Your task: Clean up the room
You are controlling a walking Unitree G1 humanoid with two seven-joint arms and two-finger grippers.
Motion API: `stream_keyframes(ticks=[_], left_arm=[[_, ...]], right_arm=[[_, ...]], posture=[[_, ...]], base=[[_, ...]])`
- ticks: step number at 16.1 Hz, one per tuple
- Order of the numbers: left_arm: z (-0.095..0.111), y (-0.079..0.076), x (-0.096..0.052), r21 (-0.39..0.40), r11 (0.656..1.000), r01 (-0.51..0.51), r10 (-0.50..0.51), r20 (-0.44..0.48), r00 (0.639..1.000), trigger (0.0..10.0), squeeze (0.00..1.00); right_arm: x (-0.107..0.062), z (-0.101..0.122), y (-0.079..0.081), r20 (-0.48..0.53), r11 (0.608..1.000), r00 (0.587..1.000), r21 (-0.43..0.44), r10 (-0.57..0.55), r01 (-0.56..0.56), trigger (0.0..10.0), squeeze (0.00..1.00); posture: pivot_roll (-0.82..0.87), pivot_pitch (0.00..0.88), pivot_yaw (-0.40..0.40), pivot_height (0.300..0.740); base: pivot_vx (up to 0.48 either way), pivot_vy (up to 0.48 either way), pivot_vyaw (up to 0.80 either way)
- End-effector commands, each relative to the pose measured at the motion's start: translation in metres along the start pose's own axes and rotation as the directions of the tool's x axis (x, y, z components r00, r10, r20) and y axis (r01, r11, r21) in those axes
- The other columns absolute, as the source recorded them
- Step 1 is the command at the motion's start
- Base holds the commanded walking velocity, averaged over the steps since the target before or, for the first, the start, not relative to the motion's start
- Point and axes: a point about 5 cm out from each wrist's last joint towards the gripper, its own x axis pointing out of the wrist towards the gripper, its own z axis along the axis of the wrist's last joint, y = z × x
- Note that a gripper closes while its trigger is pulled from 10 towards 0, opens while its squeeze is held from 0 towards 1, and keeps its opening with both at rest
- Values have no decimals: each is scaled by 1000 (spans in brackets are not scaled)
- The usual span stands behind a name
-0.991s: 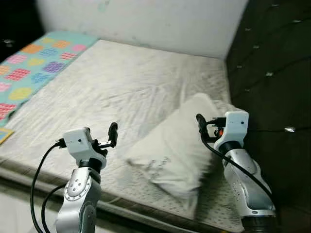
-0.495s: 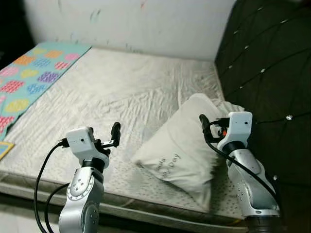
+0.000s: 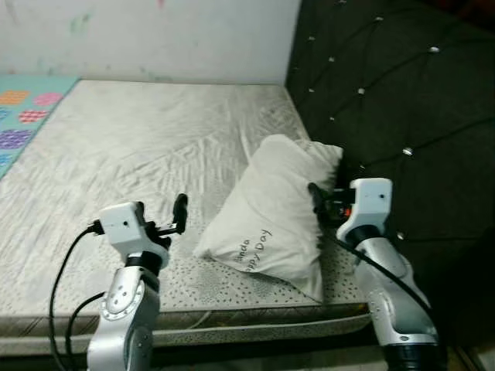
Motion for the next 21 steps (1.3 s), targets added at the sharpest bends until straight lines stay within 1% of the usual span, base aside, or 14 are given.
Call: stream_keyframes(ticks=[1, 3, 16, 18, 21], left_arm=[[5, 2, 0, 2, 1000, 1, -1, 22, 1000, 10000, 0], [5, 2, -1, -2, 1000, 3, -3, 23, 1000, 10000, 0], [4, 3, 0, -3, 1000, -1, 1, 13, 1000, 10000, 0], [3, 3, 0, -3, 1000, -5, 5, 11, 1000, 10000, 0], [3, 4, 1, -2, 1000, -8, 8, 9, 1000, 10000, 0]], right_arm=[[1, 2, 2, 4, 1000, 1000, 2, 5, -5, 10000, 0], [1, 1, 2, 2, 1000, 1000, 0, 4, -4, 10000, 0], [1, 1, 2, 9, 1000, 1000, -4, 18, -18, 10000, 0], [2, 2, 2, 11, 1000, 1000, -15, 25, -25, 10000, 0], [1, 1, 3, 12, 1000, 1000, -5, 24, -24, 10000, 0]], posture=[[-142, 0, -37, 740], [-142, 0, -38, 740], [-142, 0, -37, 740], [-144, 0, -37, 740], [-145, 0, -36, 740]], base=[[0, 465, -669], [0, 461, -522], [0, 461, 0], [0, 463, 0], [0, 461, 0]])
